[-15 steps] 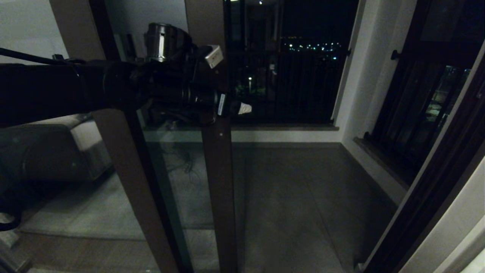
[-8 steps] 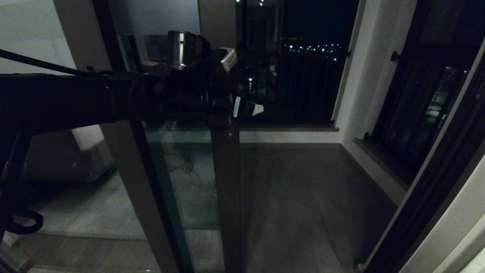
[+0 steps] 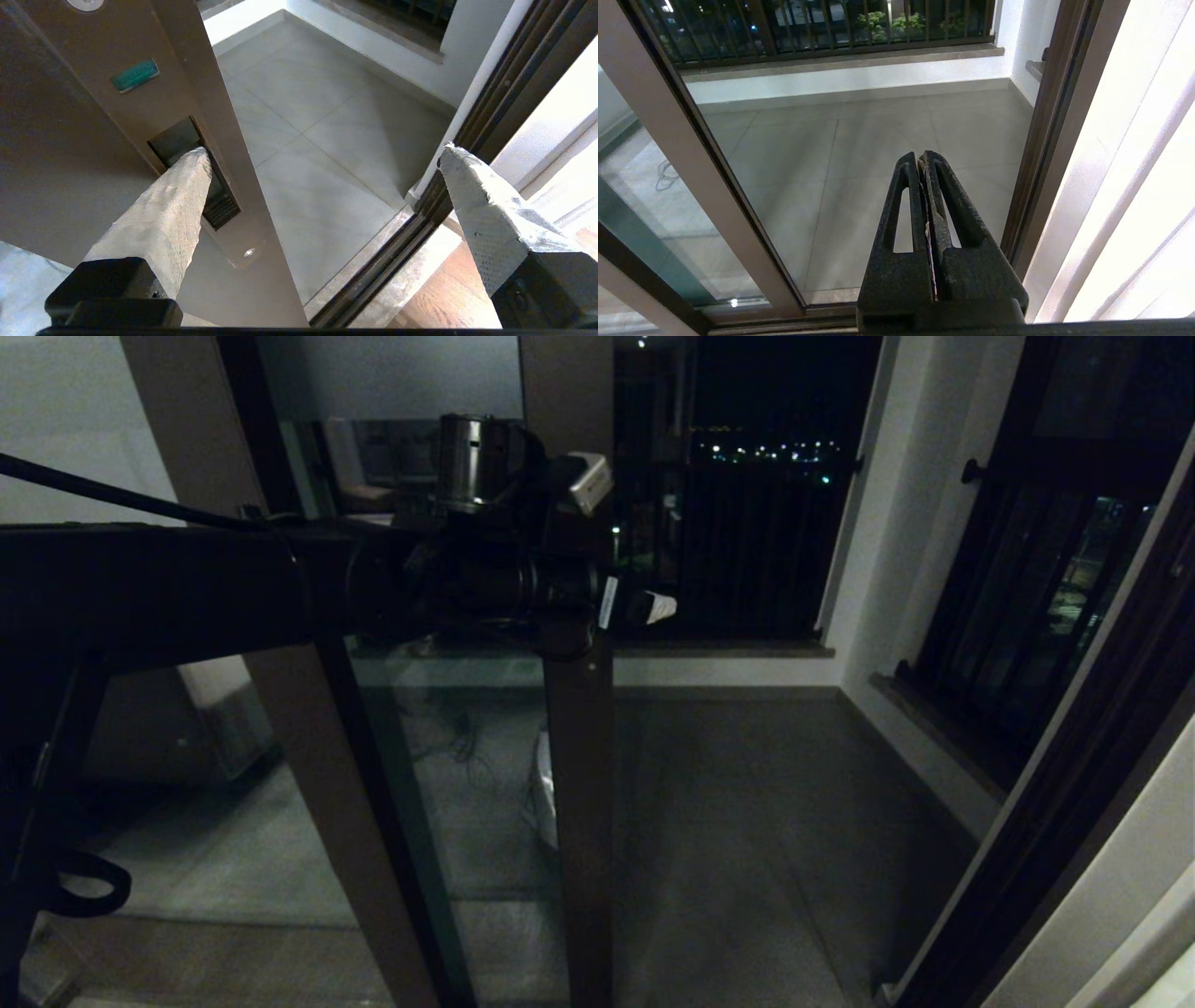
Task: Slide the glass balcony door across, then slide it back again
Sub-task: Close the slid door
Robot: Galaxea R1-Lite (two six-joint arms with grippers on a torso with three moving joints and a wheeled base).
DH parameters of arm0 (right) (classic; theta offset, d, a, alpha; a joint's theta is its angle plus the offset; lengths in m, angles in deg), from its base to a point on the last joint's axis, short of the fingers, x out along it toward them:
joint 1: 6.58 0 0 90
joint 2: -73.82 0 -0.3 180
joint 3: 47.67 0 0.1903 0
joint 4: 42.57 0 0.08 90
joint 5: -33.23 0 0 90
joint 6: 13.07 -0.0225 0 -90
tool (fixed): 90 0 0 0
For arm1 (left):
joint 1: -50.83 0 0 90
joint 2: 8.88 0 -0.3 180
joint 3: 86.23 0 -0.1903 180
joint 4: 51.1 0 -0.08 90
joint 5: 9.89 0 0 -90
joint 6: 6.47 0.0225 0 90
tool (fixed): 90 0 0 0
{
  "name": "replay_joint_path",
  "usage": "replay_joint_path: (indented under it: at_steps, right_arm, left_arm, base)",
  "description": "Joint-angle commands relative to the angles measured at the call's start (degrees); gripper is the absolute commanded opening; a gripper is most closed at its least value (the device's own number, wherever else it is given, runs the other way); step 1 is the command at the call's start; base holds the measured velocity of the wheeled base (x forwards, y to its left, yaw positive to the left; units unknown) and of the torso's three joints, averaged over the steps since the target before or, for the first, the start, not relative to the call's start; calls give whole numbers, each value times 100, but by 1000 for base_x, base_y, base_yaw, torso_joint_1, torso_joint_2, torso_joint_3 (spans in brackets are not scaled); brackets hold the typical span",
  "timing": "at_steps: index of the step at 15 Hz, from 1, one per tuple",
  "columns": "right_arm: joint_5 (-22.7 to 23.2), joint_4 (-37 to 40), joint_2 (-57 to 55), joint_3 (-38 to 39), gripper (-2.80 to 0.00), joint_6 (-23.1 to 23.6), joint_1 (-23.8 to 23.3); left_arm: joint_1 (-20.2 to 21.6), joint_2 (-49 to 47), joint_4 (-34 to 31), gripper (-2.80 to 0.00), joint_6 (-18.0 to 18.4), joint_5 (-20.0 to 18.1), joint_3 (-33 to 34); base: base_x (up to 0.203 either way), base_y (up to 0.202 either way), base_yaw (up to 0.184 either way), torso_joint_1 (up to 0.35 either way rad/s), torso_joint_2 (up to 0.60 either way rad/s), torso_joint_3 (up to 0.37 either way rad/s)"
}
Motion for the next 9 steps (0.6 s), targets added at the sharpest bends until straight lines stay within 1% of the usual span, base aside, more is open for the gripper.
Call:
replay_joint_path:
  at_steps: [1,9]
  right_arm:
    - [0,-1,-2,1,-280,-4,0]
    - [0,-1,-2,1,-280,-1,0]
  left_arm:
    - [-48,-39,-52,-280,-23,24,-103]
    - [-156,-120,-61,-280,-30,28,-181]
  base:
    - [0,0,0,0,0,0]
    - [0,0,0,0,0,0]
